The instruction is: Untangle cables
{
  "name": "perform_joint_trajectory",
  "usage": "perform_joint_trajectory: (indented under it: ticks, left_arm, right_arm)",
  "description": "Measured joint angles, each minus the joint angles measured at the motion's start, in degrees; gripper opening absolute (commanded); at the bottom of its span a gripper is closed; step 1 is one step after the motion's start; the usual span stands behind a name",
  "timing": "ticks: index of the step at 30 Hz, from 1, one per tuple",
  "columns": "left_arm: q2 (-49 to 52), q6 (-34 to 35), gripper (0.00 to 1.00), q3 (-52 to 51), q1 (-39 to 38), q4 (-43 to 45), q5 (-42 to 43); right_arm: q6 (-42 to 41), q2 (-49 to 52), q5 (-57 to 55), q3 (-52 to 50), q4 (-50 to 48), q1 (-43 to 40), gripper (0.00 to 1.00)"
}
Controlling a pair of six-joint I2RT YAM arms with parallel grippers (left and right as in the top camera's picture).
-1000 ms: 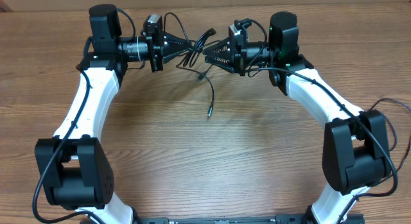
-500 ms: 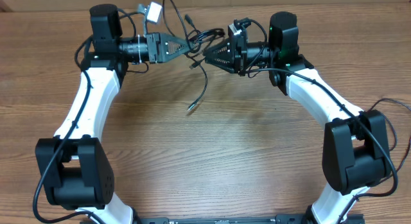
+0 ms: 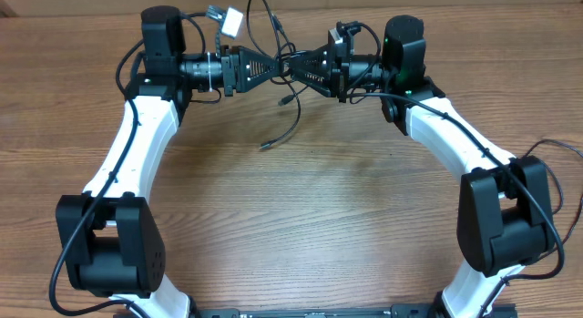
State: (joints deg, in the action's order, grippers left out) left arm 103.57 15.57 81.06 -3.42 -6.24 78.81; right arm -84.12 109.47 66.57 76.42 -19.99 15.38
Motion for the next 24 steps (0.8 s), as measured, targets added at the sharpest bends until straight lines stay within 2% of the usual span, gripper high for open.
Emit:
perform_joint_trajectory:
  ticks: [6,15,24]
  left_arm:
    - [0.00,-4.52,0.04,0.00,-0.35,-0.02,1.33]
    - [0.00,-9.46,0.04,0.00,-1.66,-0.11,1.73]
    - [0.00,-10.05,0.04,0.11,-1.75,-0.66,1.49]
  right_arm:
    - [-2.03,0.00,0.13,0.00,0.00,0.04,0.22]
    - [-2.89,0.00,0.39,0.00,0.07,0.09,0.04]
    - [0.66,0.00,0.96,0.00,2.12,0.09,0.04]
